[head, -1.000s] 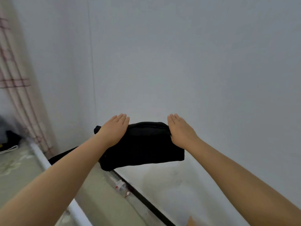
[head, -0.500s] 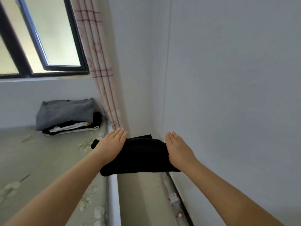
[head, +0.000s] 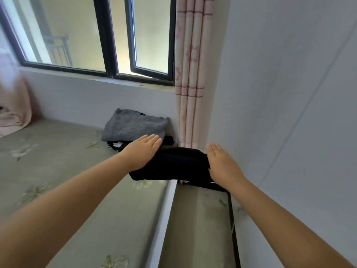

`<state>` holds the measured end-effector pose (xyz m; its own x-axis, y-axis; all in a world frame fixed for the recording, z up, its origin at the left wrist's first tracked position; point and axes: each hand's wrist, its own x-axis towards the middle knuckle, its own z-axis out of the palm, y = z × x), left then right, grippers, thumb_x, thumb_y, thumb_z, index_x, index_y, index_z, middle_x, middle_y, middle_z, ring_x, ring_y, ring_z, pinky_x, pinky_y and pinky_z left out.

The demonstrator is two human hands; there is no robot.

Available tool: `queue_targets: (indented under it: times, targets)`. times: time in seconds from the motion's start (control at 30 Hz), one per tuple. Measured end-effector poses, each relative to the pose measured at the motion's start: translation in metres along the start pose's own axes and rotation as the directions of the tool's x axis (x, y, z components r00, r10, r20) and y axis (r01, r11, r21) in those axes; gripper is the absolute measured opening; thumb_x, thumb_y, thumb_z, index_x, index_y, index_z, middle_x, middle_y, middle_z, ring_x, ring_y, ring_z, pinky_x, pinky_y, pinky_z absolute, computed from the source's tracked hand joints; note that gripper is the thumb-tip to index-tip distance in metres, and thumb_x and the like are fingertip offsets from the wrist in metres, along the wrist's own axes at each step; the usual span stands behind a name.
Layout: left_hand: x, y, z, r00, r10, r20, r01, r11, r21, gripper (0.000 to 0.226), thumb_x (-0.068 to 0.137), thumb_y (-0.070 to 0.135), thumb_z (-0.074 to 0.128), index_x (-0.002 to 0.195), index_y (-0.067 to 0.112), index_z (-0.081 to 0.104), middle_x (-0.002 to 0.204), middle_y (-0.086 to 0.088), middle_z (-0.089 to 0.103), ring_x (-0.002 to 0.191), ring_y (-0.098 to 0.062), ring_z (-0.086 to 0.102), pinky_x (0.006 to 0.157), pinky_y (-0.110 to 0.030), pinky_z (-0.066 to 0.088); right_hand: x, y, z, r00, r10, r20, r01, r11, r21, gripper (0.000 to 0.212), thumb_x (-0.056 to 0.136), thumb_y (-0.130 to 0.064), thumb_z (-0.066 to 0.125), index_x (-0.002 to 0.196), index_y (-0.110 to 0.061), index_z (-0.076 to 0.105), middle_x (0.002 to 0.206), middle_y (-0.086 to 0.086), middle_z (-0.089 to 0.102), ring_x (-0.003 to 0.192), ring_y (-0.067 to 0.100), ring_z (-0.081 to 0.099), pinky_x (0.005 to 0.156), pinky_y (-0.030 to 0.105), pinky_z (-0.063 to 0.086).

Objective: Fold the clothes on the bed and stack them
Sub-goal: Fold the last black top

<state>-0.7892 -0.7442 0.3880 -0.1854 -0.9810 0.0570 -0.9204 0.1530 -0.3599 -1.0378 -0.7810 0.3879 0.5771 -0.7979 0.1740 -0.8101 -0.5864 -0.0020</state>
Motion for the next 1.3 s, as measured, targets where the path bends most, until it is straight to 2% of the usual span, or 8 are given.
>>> queue_targets:
  times: [0.33, 0.53, 0.77, 0.93, 1.07, 1.13, 1.2, 1.3]
  targets:
    - [0.144, -0.095, 0.048, 0.956, -0.165, 0.244, 0.198, 0.973, -0.119, 0.060, 0.097, 0.010, 0.035, 0.146, 0.011, 0.002, 0.155, -0.005, 0.003, 0.142, -0.016, 0.006, 0.112, -0.022, 0.003, 0.229, 0.061, 0.057, 0.959, -0.267, 0.099, 0.243, 0.948, 0.205, 0.062, 0.095, -0.005, 0.037, 0.146, -0.005, 0.002, 0.155, 0.009, 0.004, 0.143, 0.019, 0.004, 0.114, 0.027, 0.006]
    - [0.209, -0.160, 0.081, 0.876, -0.309, 0.369, 0.370, 0.923, -0.103, 0.057, 0.095, 0.014, 0.041, 0.145, 0.011, 0.014, 0.153, -0.004, 0.018, 0.139, -0.019, 0.021, 0.112, -0.029, 0.021, 0.359, 0.058, 0.090, 0.913, -0.398, 0.092, 0.359, 0.888, 0.287, 0.063, 0.093, -0.006, 0.039, 0.146, -0.004, 0.004, 0.155, 0.009, 0.008, 0.143, 0.018, 0.008, 0.114, 0.026, 0.009]
    - [0.291, -0.269, 0.146, 0.820, -0.381, 0.427, 0.449, 0.891, -0.070, 0.033, 0.094, 0.018, 0.042, 0.126, 0.013, 0.041, 0.127, -0.007, 0.049, 0.116, -0.024, 0.049, 0.089, -0.033, 0.040, 0.518, 0.028, 0.137, 0.898, -0.416, 0.145, 0.352, 0.875, 0.331, 0.062, 0.092, -0.003, 0.038, 0.147, -0.009, 0.010, 0.154, 0.005, 0.015, 0.141, 0.018, 0.018, 0.110, 0.029, 0.023]
    - [0.358, -0.370, 0.194, 0.851, -0.385, 0.358, 0.444, 0.890, -0.100, 0.035, 0.093, 0.011, 0.040, 0.127, 0.013, 0.042, 0.127, -0.007, 0.049, 0.116, -0.023, 0.048, 0.091, -0.033, 0.041, 0.628, -0.003, 0.159, 0.931, -0.361, 0.048, 0.332, 0.897, 0.291, 0.056, 0.089, -0.002, 0.039, 0.142, -0.010, 0.024, 0.141, 0.007, 0.041, 0.118, 0.024, 0.049, 0.074, 0.026, 0.045]
    - [0.398, -0.436, 0.226, 0.916, -0.385, 0.115, 0.400, 0.897, -0.187, 0.043, 0.091, 0.005, 0.043, 0.133, 0.012, 0.042, 0.133, -0.006, 0.048, 0.122, -0.020, 0.044, 0.104, -0.028, 0.026, 0.684, -0.024, 0.177, 0.941, -0.318, -0.118, 0.339, 0.895, 0.291, 0.060, 0.081, 0.000, 0.056, 0.138, -0.003, 0.036, 0.138, 0.012, 0.047, 0.120, 0.025, 0.051, 0.090, 0.031, 0.046]
    - [0.406, -0.451, 0.260, 0.925, -0.377, 0.049, 0.379, 0.904, -0.196, 0.047, 0.089, 0.001, 0.047, 0.134, 0.009, 0.042, 0.136, -0.010, 0.047, 0.128, -0.022, 0.039, 0.108, -0.031, 0.018, 0.693, -0.035, 0.202, 0.904, -0.361, -0.228, 0.414, 0.870, 0.266, 0.064, 0.054, 0.006, 0.077, 0.115, 0.008, 0.058, 0.113, 0.021, 0.064, 0.101, 0.031, 0.064, 0.081, 0.036, 0.053]
    - [0.405, -0.450, 0.303, 0.891, -0.424, 0.165, 0.444, 0.889, -0.110, 0.053, 0.091, 0.005, 0.046, 0.141, 0.016, 0.031, 0.147, -0.007, 0.032, 0.138, -0.023, 0.022, 0.112, -0.036, 0.011, 0.689, -0.049, 0.242, 0.889, -0.404, -0.214, 0.451, 0.852, 0.265, 0.066, 0.037, 0.000, 0.086, 0.100, 0.007, 0.067, 0.097, 0.019, 0.070, 0.088, 0.032, 0.069, 0.069, 0.041, 0.056]
    - [0.396, -0.420, 0.368, 0.711, -0.473, 0.520, 0.561, 0.828, -0.013, 0.067, 0.093, 0.012, 0.045, 0.146, 0.026, 0.007, 0.155, -0.004, 0.007, 0.142, -0.025, 0.000, 0.114, -0.042, 0.003, 0.674, -0.068, 0.299, 0.862, -0.465, 0.199, 0.405, 0.870, 0.280, 0.064, 0.079, -0.026, 0.068, 0.132, 0.001, 0.044, 0.138, 0.015, 0.046, 0.129, 0.026, 0.043, 0.107, 0.038, 0.035]
